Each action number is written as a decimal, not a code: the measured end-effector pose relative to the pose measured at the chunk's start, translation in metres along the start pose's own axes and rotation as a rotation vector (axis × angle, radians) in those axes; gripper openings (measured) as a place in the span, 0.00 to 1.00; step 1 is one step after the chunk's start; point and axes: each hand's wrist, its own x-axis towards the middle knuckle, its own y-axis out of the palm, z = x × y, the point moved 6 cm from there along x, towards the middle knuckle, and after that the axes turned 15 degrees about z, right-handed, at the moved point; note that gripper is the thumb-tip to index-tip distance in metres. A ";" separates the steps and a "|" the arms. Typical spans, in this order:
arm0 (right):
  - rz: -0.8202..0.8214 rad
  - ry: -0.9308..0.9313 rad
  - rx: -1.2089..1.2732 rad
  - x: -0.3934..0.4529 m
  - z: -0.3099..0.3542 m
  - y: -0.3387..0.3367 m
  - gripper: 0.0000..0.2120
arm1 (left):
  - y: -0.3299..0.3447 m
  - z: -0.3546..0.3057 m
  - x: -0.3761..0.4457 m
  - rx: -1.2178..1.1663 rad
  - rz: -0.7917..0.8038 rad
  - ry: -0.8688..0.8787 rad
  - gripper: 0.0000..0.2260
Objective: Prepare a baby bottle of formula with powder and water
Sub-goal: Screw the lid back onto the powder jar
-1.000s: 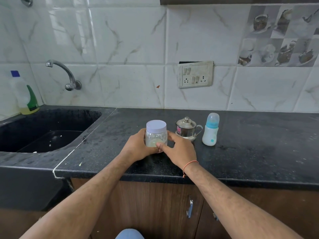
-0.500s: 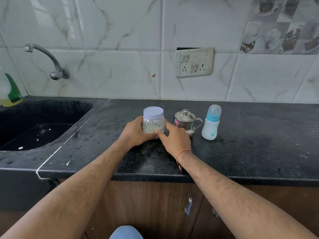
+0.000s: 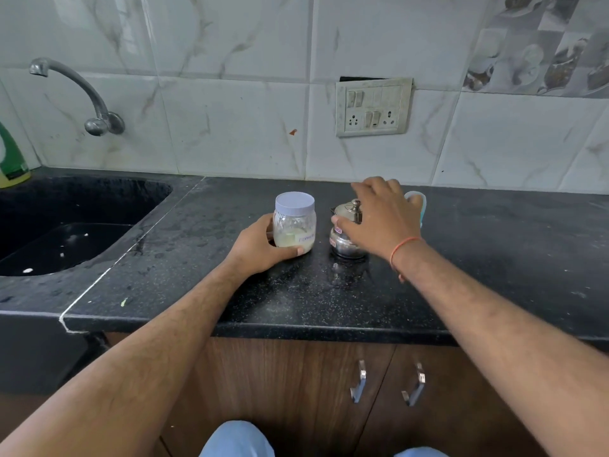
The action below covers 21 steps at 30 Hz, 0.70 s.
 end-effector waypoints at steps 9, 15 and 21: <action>0.286 -0.145 -0.196 0.036 -0.002 -0.006 0.23 | 0.003 0.005 0.001 -0.041 0.028 0.022 0.41; 0.383 -0.194 -0.141 0.036 -0.006 -0.008 0.27 | 0.005 0.005 0.006 -0.099 0.165 0.032 0.41; 0.434 -0.191 -0.131 0.032 -0.008 -0.013 0.31 | 0.011 -0.003 0.010 -0.205 0.167 0.015 0.56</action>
